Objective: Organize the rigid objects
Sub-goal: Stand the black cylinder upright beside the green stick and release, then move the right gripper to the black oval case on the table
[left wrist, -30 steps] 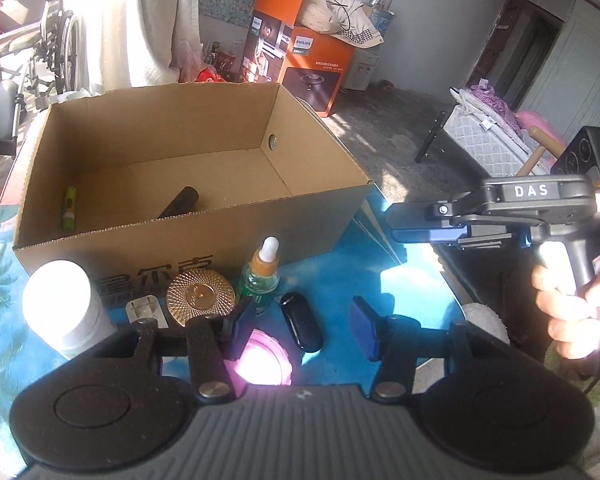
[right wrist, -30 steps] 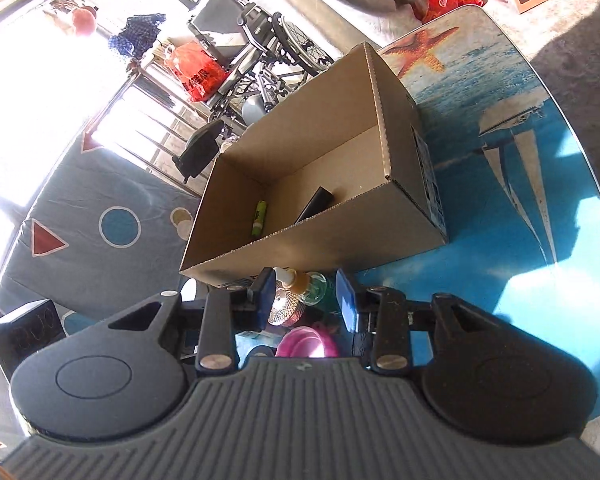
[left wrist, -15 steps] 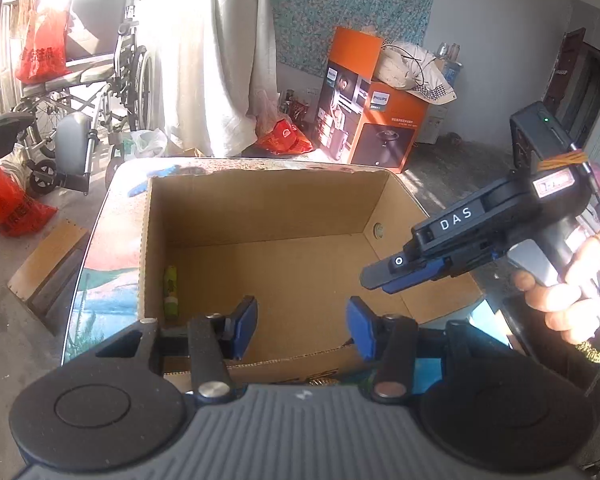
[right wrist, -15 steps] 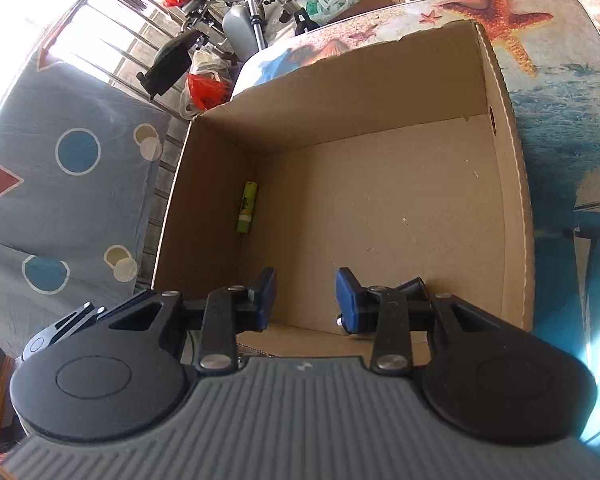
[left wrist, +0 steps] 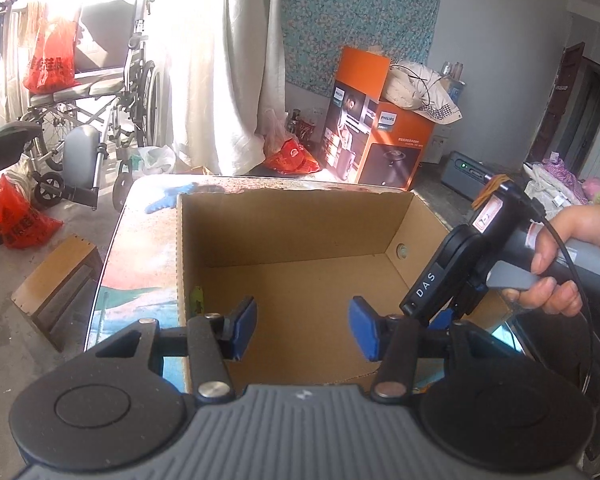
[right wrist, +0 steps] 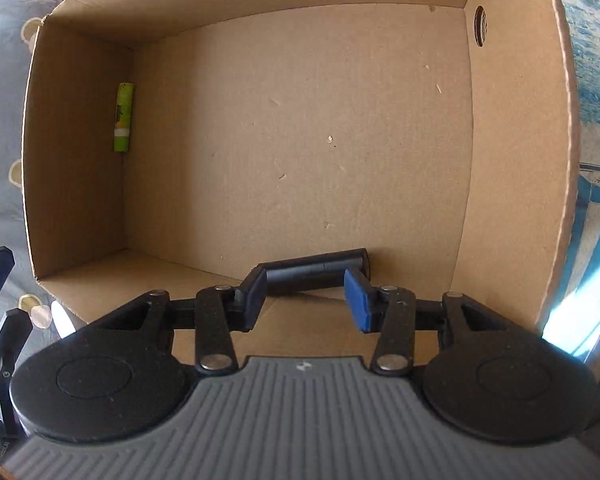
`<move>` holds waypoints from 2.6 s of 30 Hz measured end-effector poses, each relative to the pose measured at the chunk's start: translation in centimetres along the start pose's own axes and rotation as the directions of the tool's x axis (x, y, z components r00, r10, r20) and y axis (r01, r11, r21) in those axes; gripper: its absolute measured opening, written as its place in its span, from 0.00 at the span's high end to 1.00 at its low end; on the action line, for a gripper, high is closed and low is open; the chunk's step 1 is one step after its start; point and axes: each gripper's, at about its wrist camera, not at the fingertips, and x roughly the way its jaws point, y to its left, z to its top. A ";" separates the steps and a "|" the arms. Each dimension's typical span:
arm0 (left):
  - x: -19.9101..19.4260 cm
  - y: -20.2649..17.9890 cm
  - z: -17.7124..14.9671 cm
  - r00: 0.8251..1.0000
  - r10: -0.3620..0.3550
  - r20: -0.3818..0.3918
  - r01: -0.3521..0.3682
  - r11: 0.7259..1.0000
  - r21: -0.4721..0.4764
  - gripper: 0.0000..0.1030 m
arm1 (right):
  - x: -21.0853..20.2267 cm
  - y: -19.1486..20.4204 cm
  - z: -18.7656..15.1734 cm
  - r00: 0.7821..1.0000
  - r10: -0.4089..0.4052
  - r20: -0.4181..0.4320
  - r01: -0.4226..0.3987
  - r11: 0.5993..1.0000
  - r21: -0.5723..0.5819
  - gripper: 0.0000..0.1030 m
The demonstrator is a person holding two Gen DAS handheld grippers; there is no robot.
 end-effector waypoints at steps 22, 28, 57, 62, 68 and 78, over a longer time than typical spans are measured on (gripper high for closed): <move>-1.0 1.8 -0.9 1.000 0.007 0.010 -0.007 0.998 -0.062 0.49 | 2.8 3.8 6.6 0.991 0.051 0.127 -0.045 0.998 -0.049 0.79; -1.2 2.0 -1.0 1.000 0.017 0.003 -0.017 0.997 -0.073 0.49 | 2.8 6.5 8.6 0.981 0.078 0.180 -0.058 0.991 -0.117 0.80; -1.1 -6.0 -5.7 0.954 -0.255 -0.160 0.260 0.966 0.011 0.40 | -11.4 -5.3 -18.5 0.709 0.249 0.660 -0.120 0.965 -0.235 0.57; 1.6 -9.8 -7.9 0.918 -0.291 -0.270 0.315 0.947 0.052 0.40 | -5.1 -8.9 -23.9 0.691 0.260 0.675 -0.212 0.965 -0.154 0.58; 5.0 -13.4 -9.8 0.924 -0.198 -0.328 0.253 0.958 0.133 0.48 | 1.8 -11.7 -24.8 0.681 0.268 0.681 -0.348 0.937 -0.022 0.67; 9.4 -15.3 -10.1 0.905 -0.042 -0.424 0.135 0.973 0.190 0.54 | 4.3 -13.1 -22.1 0.667 0.336 0.665 -0.459 0.888 0.012 0.71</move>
